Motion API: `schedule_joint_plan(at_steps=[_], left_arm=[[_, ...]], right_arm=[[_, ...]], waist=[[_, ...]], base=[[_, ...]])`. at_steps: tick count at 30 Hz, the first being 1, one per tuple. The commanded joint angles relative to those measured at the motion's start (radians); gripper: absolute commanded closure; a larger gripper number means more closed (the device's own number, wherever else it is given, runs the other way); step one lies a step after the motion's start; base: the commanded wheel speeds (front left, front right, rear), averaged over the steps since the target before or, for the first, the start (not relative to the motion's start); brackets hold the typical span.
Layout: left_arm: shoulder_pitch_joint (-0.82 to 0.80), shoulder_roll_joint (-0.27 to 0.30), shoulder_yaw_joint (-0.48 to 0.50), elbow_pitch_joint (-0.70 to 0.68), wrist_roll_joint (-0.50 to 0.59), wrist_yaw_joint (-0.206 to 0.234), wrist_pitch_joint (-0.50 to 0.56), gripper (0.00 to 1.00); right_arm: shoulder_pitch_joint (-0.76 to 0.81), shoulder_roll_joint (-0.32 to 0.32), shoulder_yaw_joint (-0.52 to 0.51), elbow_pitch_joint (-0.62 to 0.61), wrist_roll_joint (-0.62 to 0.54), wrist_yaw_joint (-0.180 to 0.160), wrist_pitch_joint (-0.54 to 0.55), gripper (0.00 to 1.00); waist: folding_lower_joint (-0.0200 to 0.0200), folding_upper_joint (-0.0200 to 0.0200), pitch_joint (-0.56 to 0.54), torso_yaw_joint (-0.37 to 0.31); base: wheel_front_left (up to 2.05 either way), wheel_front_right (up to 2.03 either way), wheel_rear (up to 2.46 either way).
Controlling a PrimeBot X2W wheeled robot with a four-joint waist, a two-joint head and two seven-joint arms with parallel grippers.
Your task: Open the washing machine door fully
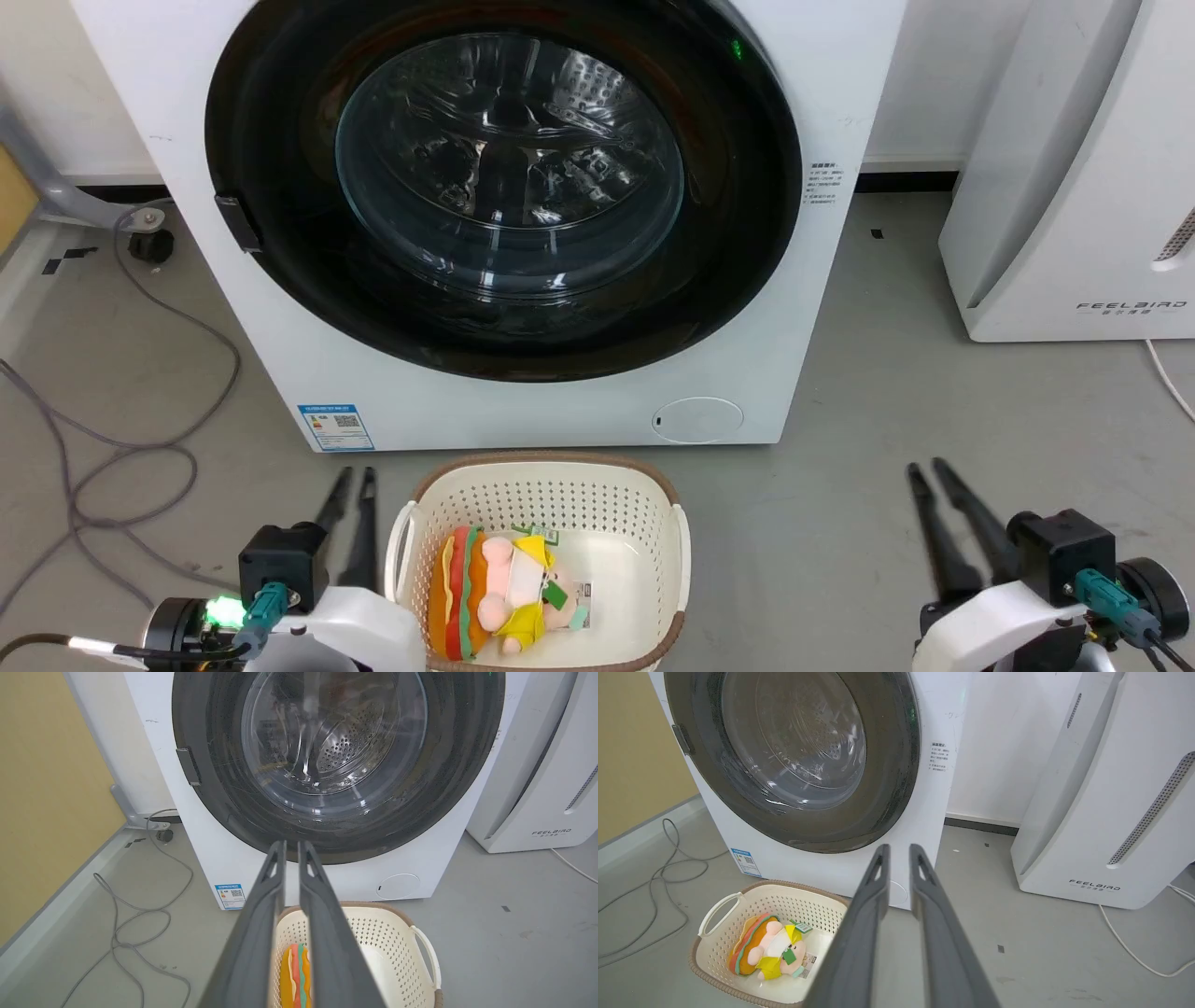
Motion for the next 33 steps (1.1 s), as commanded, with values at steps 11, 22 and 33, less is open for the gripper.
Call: schedule_joint_plan(at_steps=[11,22,33], left_arm=[[-0.003,0.000,-0.012,0.003,-0.002,0.018,-0.020,0.00],[-0.007,0.000,-0.026,0.006,-0.004,0.038,-0.043,0.00],[-0.010,0.000,-0.039,0.008,-0.006,0.058,-0.066,0.00]], right_arm=[[0.000,0.000,-0.010,-0.008,0.053,0.000,-0.020,0.00],[0.001,0.000,-0.008,-0.025,0.133,0.000,-0.043,0.00],[-0.001,0.000,0.005,-0.033,0.281,0.000,-0.066,1.00]], waist=[[0.0000,-0.0001,0.003,0.000],[0.0000,-0.0001,0.006,0.000],[0.0000,-0.0001,0.010,0.001]], base=[[0.00,0.00,0.00],[0.00,0.00,0.00],[0.00,0.00,0.00]])
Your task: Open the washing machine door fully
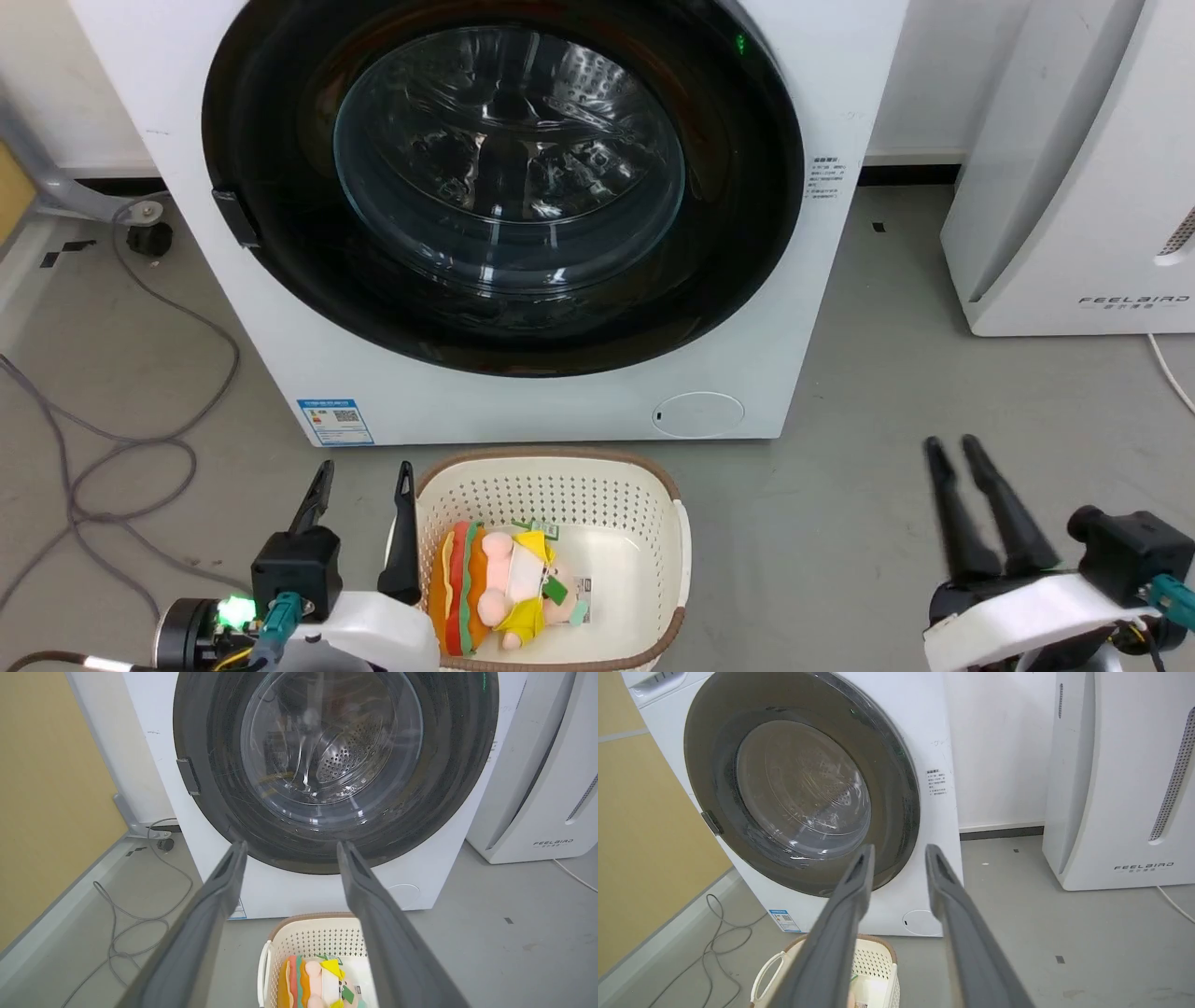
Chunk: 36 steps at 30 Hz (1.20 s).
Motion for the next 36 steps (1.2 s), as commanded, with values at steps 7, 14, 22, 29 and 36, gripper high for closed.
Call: schedule_joint_plan(at_steps=[7,14,22,29,36], left_arm=[[-0.012,0.001,-0.011,0.006,-0.007,0.022,-0.025,0.00],[-0.016,0.001,-0.019,0.006,-0.008,0.035,-0.040,0.00],[-0.026,0.001,-0.026,0.006,-0.007,0.046,-0.057,0.00],[-0.035,0.001,-0.033,0.006,-0.005,0.053,-0.071,0.00],[-0.053,0.002,-0.041,0.002,-0.003,0.059,-0.086,0.00]], right_arm=[[-0.002,0.000,0.008,-0.015,0.231,0.000,-0.024,1.00],[-0.012,0.000,0.013,-0.019,0.447,0.000,-0.036,1.00],[-0.047,0.001,-0.033,0.029,0.690,0.000,0.003,1.00],[-0.102,0.001,-0.096,0.096,0.840,0.000,0.051,1.00],[-0.181,0.001,-0.155,0.160,0.928,0.000,0.093,1.00]], waist=[[0.0000,0.0000,0.004,0.001],[0.0000,0.0000,0.010,0.001],[0.0000,0.0000,0.024,0.008],[0.0000,0.0000,0.037,0.020],[0.0000,0.0000,0.065,0.034]], base=[[0.00,0.00,0.00],[0.00,0.00,0.00],[0.00,0.00,0.00],[0.00,0.00,0.00],[0.00,0.00,0.00]])
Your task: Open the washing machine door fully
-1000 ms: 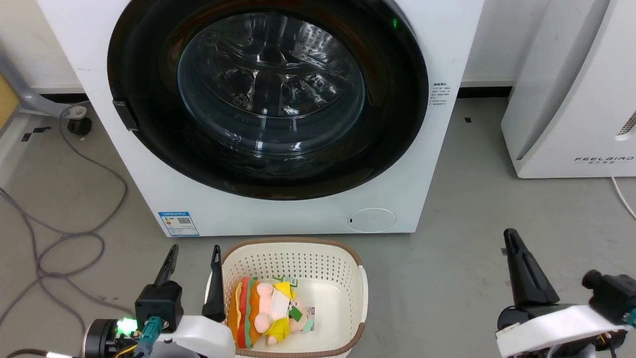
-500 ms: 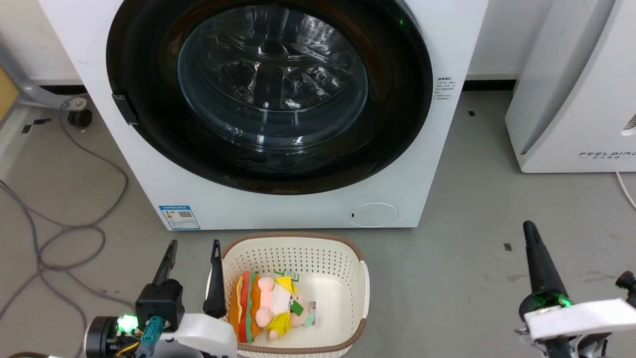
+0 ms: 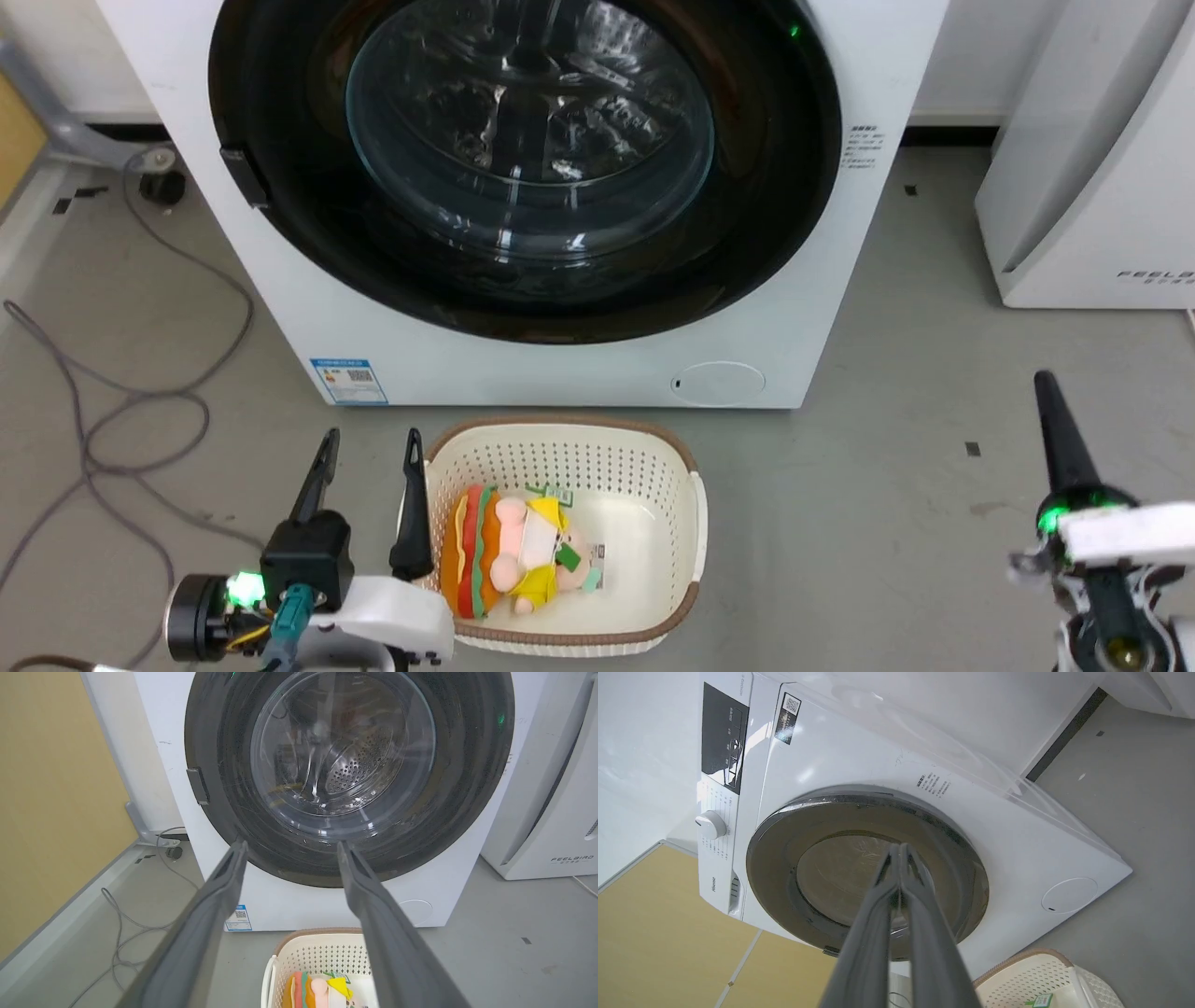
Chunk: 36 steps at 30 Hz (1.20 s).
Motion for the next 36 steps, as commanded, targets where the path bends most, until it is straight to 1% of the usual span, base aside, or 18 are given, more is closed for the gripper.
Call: schedule_joint_plan(at_steps=[1,6,23,29,36], left_arm=[[-0.025,0.003,-0.002,-0.002,-0.002,0.010,-0.010,0.00],[-0.048,0.006,-0.006,-0.004,-0.003,0.013,-0.021,0.00],[-0.132,0.015,-0.025,-0.018,0.002,0.041,-0.056,0.00],[-0.158,0.015,-0.036,-0.018,0.000,0.052,-0.069,0.00],[-0.190,0.013,-0.052,-0.022,-0.002,0.068,-0.083,0.00]], right_arm=[[-0.041,0.001,-0.016,0.021,0.044,0.001,0.010,1.00],[-0.123,-0.007,-0.054,0.077,0.088,0.001,0.035,1.00],[-0.448,-0.076,-0.134,0.268,0.241,0.001,0.107,1.00],[-0.564,-0.102,-0.134,0.337,0.274,0.001,0.125,1.00],[-0.706,-0.133,-0.111,0.434,0.303,0.001,0.146,1.00]], waist=[[-0.0001,0.0000,0.012,0.005],[-0.0001,0.0000,0.044,0.016],[-0.0001,0.0000,0.164,0.062],[-0.0001,0.0000,0.200,0.080],[-0.0001,0.0000,0.245,0.103]], base=[[0.00,0.00,0.00],[0.00,0.00,0.00],[0.00,0.00,0.00],[0.00,0.00,0.00],[0.00,0.00,0.00]])
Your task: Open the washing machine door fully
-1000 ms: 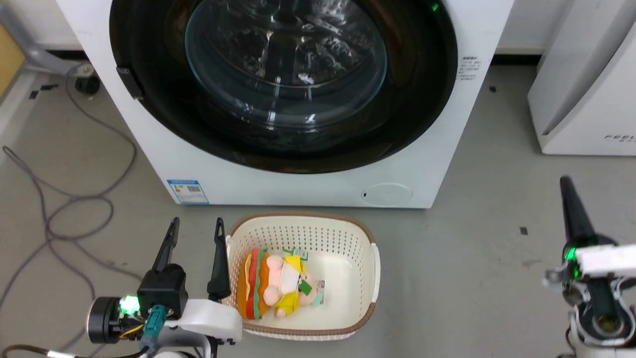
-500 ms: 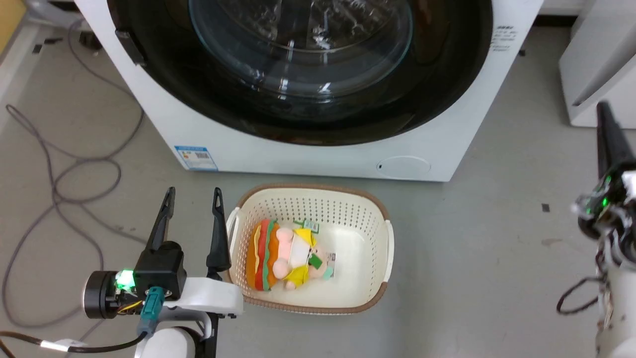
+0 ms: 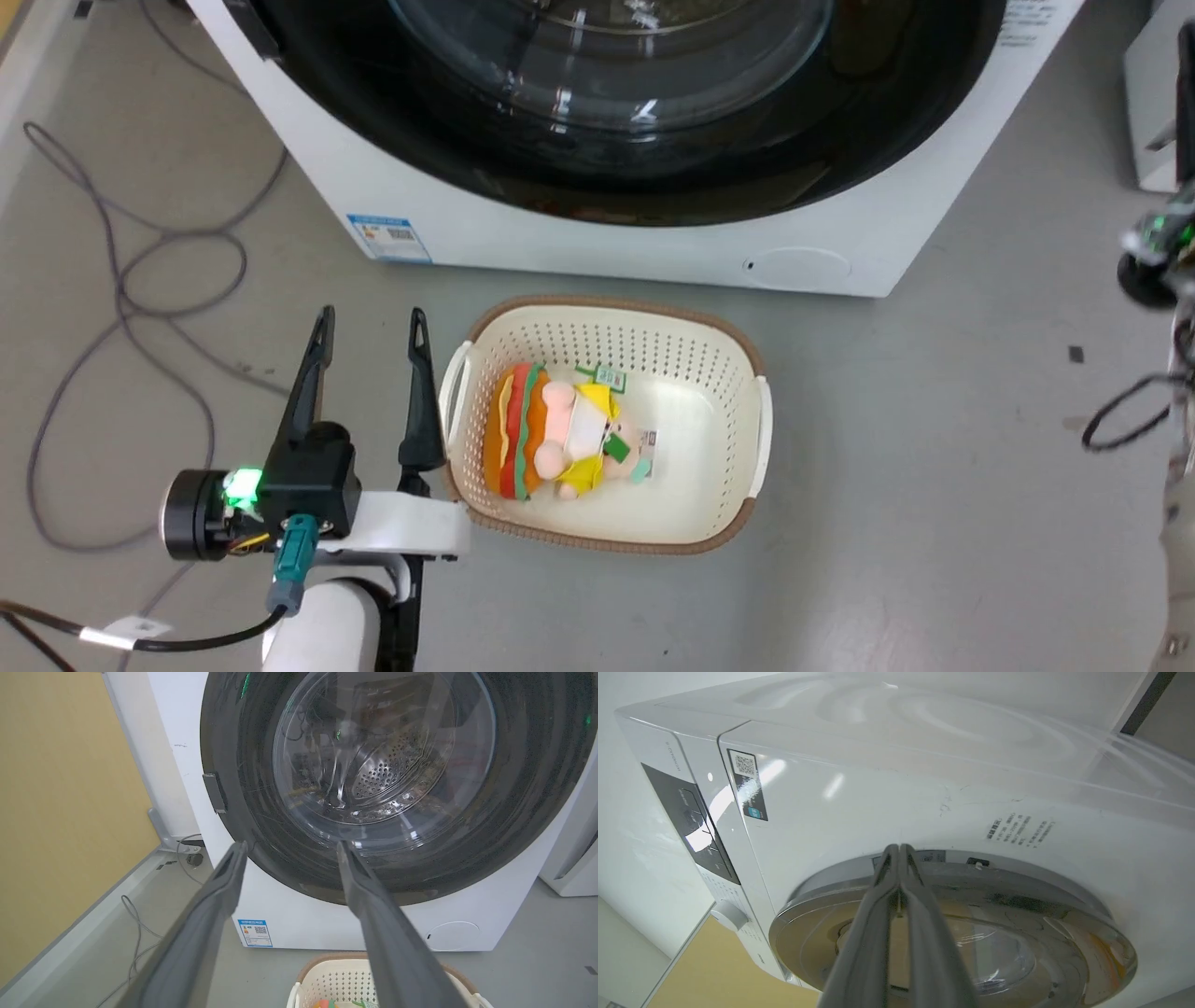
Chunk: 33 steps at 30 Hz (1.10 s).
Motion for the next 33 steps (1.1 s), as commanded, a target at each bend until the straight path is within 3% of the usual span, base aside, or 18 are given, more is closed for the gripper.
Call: schedule_joint_plan(at_steps=[1,18,22,33], left_arm=[[-0.025,0.004,-0.010,-0.007,-0.003,0.010,-0.014,0.00],[-0.081,-0.002,-0.052,-0.007,-0.013,0.049,-0.049,0.00],[-0.087,-0.003,-0.057,-0.004,-0.014,0.059,-0.057,0.00],[-0.080,-0.004,-0.051,0.002,-0.011,0.054,-0.057,0.00]], right_arm=[[-0.063,-0.016,0.007,0.030,0.029,0.001,0.010,1.00],[-0.289,-0.055,0.069,0.162,0.134,0.001,0.091,1.00],[-0.293,-0.055,0.079,0.170,0.176,0.001,0.141,1.00],[-0.233,-0.049,0.154,0.150,0.133,0.001,0.233,1.00]], waist=[[-0.0002,0.0000,0.022,0.014],[-0.0002,0.0000,0.111,0.089],[-0.0002,0.0000,0.113,0.097],[-0.0002,0.0000,0.093,0.080]], base=[[0.00,0.00,0.00],[0.00,0.00,0.00],[0.00,0.00,0.00],[0.00,0.00,0.00]])
